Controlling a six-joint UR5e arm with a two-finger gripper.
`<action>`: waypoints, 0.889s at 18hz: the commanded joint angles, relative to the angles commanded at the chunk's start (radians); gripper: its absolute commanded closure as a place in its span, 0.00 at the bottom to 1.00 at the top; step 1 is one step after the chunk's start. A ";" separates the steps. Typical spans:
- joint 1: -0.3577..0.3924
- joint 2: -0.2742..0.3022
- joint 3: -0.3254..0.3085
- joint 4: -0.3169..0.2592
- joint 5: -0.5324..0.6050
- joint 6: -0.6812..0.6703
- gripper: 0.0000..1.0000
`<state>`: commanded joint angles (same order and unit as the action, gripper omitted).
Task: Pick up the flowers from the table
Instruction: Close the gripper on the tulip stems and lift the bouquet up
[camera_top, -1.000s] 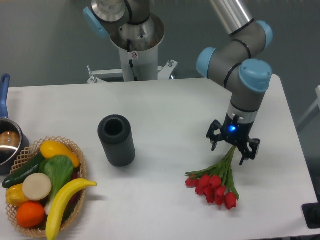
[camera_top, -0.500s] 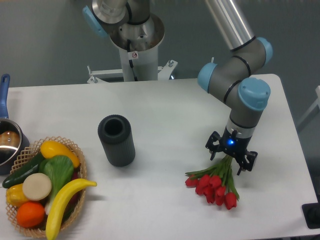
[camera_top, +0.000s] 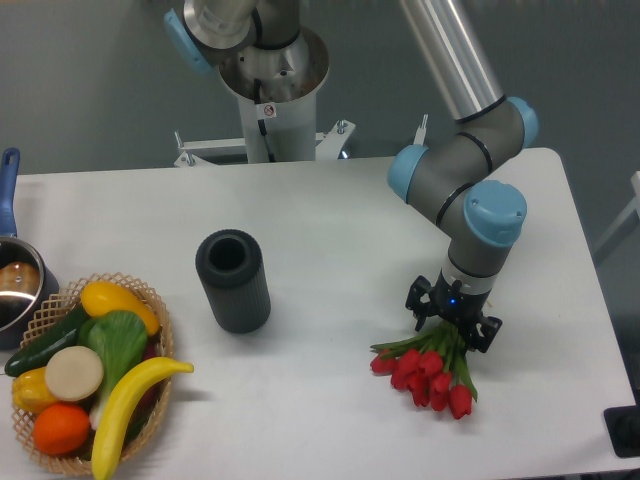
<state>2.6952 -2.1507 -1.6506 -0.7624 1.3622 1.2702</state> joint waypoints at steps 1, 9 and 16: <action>0.005 0.005 0.003 -0.002 0.003 0.005 1.00; 0.049 0.066 0.038 -0.014 0.009 0.003 1.00; 0.054 0.080 0.155 -0.145 0.118 0.014 1.00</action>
<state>2.7489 -2.0709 -1.4959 -0.9078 1.4803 1.2839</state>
